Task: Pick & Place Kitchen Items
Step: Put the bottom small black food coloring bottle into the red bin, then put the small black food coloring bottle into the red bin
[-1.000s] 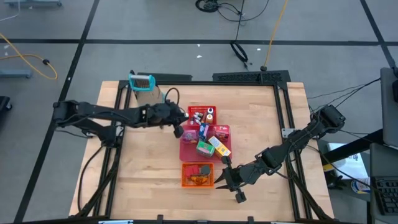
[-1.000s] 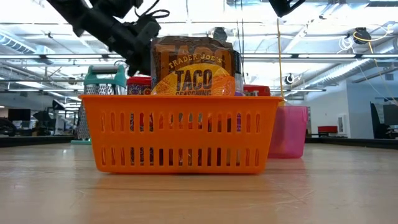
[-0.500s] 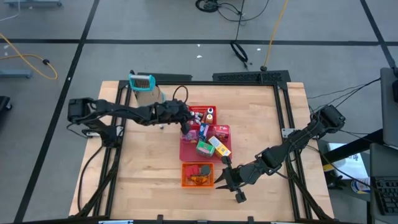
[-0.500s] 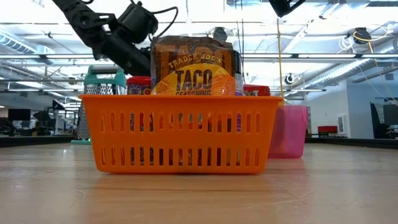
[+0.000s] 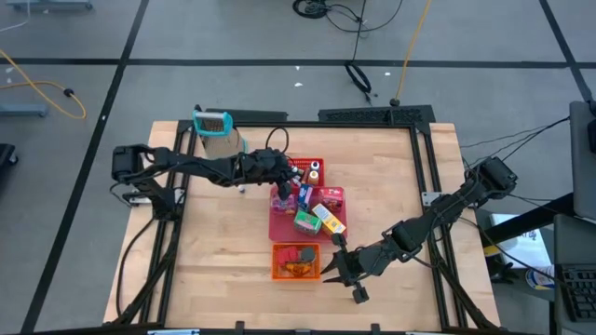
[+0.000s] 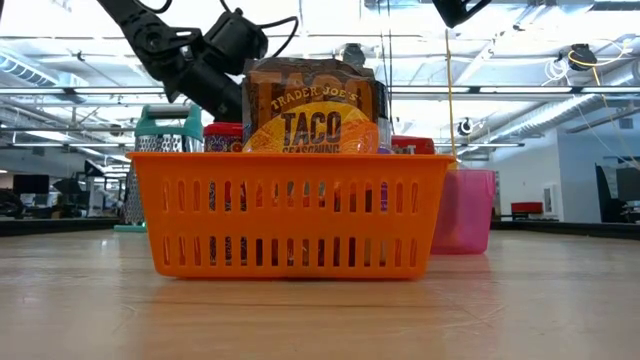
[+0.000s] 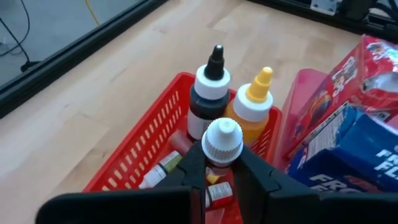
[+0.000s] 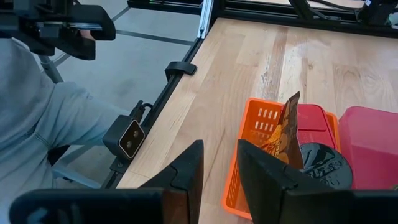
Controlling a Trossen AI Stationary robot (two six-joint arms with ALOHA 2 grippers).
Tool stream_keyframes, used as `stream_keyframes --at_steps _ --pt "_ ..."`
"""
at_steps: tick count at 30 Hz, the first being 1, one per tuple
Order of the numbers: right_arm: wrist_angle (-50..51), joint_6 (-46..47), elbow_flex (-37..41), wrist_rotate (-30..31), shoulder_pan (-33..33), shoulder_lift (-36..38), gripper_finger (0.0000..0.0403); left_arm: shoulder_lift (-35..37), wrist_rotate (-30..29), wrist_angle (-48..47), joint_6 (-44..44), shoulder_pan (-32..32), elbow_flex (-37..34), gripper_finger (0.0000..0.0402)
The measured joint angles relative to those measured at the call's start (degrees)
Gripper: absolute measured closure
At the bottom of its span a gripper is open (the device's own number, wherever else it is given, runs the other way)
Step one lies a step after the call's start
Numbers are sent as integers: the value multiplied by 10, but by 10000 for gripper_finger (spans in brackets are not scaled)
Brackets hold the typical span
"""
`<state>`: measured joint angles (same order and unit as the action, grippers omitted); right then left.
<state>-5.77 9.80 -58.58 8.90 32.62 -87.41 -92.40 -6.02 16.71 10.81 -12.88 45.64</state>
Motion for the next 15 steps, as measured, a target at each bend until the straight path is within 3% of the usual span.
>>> stream_keyframes --at_steps 15 --pt "0 0 0 0 0 0 314 0 -2 -2 -2 6 0 244"
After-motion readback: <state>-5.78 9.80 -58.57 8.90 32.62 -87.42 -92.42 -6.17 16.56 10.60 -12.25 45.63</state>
